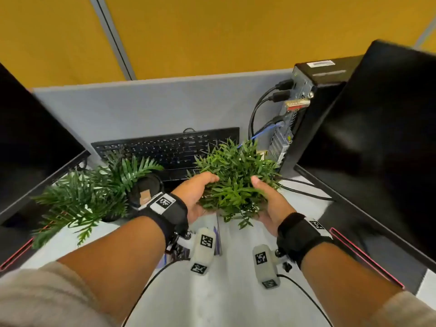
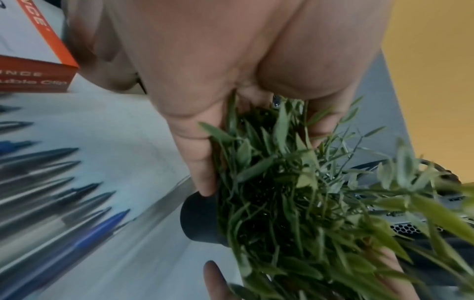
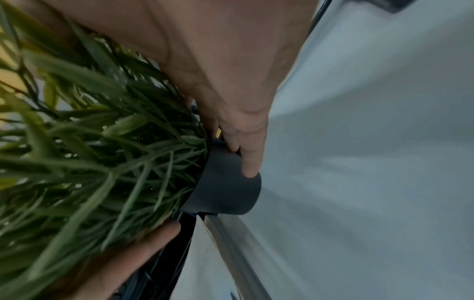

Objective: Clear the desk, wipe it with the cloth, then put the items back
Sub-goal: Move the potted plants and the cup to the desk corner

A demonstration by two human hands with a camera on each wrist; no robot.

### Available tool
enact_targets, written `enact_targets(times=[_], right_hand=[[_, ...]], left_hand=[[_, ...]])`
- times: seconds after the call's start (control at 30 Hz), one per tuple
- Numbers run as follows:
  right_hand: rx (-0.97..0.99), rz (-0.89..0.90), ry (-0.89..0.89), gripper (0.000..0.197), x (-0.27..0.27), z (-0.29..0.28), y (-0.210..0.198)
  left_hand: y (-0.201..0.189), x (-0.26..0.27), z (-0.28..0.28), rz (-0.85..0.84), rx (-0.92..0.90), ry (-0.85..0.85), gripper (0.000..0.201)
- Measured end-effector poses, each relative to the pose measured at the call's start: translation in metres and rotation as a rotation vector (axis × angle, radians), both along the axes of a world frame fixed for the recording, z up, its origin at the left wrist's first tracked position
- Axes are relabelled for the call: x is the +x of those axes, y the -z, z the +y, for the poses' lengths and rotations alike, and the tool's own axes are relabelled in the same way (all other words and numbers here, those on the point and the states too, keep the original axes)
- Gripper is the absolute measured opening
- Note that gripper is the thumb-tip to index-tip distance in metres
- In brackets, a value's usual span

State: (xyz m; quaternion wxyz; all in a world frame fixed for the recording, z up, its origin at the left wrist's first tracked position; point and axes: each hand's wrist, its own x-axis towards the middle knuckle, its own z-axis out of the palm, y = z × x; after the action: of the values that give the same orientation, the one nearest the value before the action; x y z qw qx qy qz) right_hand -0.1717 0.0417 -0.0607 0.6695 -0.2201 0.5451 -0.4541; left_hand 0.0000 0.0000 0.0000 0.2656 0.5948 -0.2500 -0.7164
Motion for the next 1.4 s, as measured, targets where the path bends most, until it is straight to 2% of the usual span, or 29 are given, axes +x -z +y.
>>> enact_targets(times=[0.13, 0.27, 0.4, 0.57, 0.73, 0.8, 0.87, 1.03, 1.17, 1.3, 1.4], right_hand=[[-0.024, -0.015, 0.0, 0.075, 0.005, 0.002, -0.001], [-0.05, -0.003, 0.03, 0.069, 0.005, 0.013, -0.005], [-0.09, 0.046, 0.014, 0.082, 0.009, 0.027, -0.023], [-0.168, 0.091, -0.039, 0.085, 0.037, 0.059, -0.062], [-0.241, 0.101, -0.156, 0.074, 0.104, 0.107, -0.103], [-0.256, 0.085, -0.192, 0.066, 0.138, 0.123, -0.113], [-0.267, 0.071, -0.248, 0.068, 0.178, 0.135, -0.117], [-0.223, 0.064, -0.292, 0.081, 0.282, 0.144, -0.104], [-0.171, 0.047, -0.343, 0.08, 0.361, 0.143, -0.09], [-0.124, 0.025, -0.375, 0.071, 0.416, 0.136, -0.077], [-0.085, 0.017, -0.359, 0.074, 0.441, 0.121, -0.058]], left_hand=[[0.005, -0.002, 0.0, 0.042, -0.037, -0.012, 0.009], [0.004, 0.002, 0.012, 0.034, -0.062, -0.009, 0.01], [-0.013, 0.014, 0.031, 0.077, -0.075, -0.009, 0.018], [-0.052, 0.049, 0.067, 0.089, -0.113, -0.041, 0.009], [-0.085, 0.118, 0.121, 0.106, -0.148, -0.056, 0.006], [-0.092, 0.153, 0.141, 0.096, -0.158, -0.078, 0.013], [-0.096, 0.194, 0.16, 0.093, -0.17, -0.097, 0.018], [-0.1, 0.297, 0.193, 0.039, -0.21, -0.185, 0.032], [-0.093, 0.369, 0.203, -0.019, -0.208, -0.227, 0.02], [-0.076, 0.416, 0.199, -0.068, -0.182, -0.272, 0.024], [-0.06, 0.435, 0.185, -0.069, -0.144, -0.277, 0.028]])
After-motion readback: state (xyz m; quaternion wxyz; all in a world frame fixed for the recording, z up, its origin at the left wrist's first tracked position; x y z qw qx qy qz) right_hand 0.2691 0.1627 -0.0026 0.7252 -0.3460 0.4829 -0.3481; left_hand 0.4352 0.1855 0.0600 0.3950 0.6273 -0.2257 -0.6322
